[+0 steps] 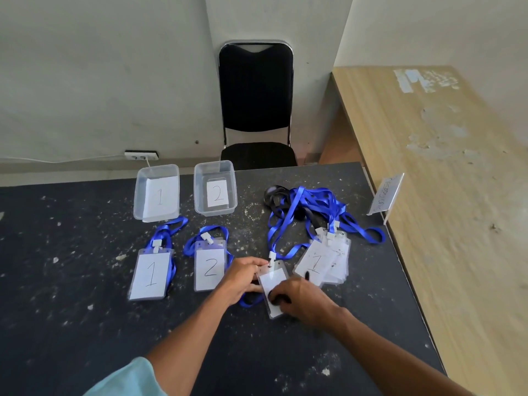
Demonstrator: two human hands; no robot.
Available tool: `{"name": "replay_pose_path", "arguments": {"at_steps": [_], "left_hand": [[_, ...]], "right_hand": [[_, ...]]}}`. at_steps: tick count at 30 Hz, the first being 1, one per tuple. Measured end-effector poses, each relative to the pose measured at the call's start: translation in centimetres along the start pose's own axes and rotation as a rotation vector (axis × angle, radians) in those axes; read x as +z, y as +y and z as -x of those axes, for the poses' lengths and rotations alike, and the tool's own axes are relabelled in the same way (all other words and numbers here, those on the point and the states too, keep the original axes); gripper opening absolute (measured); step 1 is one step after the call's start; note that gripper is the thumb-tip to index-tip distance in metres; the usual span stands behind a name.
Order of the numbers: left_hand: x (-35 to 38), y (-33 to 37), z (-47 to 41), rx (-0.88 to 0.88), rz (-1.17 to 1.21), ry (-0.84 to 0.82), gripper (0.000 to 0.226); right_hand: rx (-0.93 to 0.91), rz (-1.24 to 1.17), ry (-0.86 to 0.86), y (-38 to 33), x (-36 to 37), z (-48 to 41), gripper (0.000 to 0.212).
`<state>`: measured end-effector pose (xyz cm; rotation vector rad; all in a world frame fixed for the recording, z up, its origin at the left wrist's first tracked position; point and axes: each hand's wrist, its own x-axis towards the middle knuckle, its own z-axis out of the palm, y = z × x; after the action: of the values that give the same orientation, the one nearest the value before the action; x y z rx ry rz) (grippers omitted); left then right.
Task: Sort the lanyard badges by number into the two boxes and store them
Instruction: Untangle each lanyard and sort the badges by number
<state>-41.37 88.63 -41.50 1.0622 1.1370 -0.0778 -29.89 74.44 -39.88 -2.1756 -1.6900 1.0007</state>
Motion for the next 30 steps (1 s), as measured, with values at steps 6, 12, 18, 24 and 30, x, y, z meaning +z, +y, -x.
{"name": "replay_pose_path", "arguments": {"at_steps": [6, 12, 18, 24, 30], "left_hand": [[0.2, 0.1, 0.1, 0.044, -0.044, 0.001, 0.034], [0.3, -0.3, -0.4, 0.085, -0.111, 0.050, 0.036], [0.5, -0.2, -0.4, 0.098, -0.104, 0.084, 0.030], [0.1, 0.9, -0.2, 0.153, -0.120, 0.126, 0.032], [-0.7, 1.7, -0.3, 0.225, -0.143, 0.238, 0.033]], "right_hand": [[0.220, -0.117, 0.361, 0.8, -0.8, -2.6, 0.027], [-0.038, 0.095, 0.139, 0.6, 1.8, -0.6, 0.027], [-0.213, 0.177, -0.176, -0.2, 1.7, 3.3, 0.032], [0.095, 0.002, 0.312, -0.9, 0.3, 2.0, 0.021], [0.267, -0.246, 0.500, -1.3, 0.2, 2.3, 0.007]]}}
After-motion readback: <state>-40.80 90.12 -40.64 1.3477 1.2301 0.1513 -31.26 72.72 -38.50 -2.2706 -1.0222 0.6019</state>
